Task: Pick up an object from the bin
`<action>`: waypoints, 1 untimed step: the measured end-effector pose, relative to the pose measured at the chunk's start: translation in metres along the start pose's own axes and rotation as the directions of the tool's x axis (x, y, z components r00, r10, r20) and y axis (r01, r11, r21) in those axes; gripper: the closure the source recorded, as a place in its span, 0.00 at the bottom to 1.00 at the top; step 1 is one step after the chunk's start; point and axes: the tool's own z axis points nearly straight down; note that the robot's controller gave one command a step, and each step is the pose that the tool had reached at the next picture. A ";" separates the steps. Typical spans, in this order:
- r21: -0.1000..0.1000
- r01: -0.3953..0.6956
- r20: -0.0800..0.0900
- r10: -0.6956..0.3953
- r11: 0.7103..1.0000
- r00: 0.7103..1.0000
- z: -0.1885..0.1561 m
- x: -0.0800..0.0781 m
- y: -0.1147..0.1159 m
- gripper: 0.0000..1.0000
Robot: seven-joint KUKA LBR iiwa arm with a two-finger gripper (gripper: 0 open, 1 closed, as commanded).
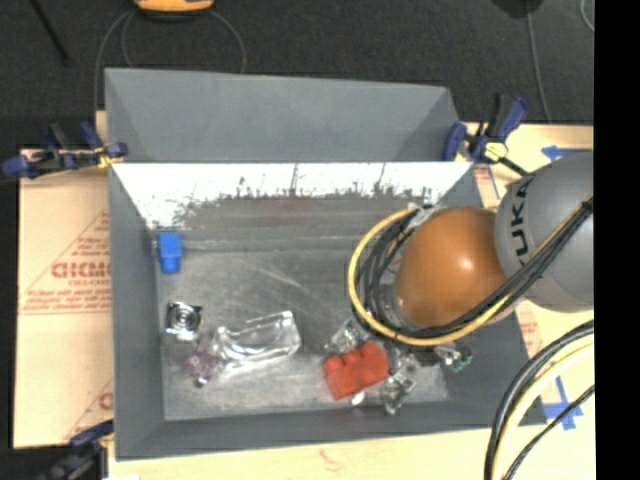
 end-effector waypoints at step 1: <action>0.009 0.082 0.009 -0.082 0.997 0.997 0.026 -0.013 0.002 0.00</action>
Offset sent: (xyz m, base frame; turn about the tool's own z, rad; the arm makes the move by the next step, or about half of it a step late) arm 0.0026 0.0113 -0.0302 -0.0847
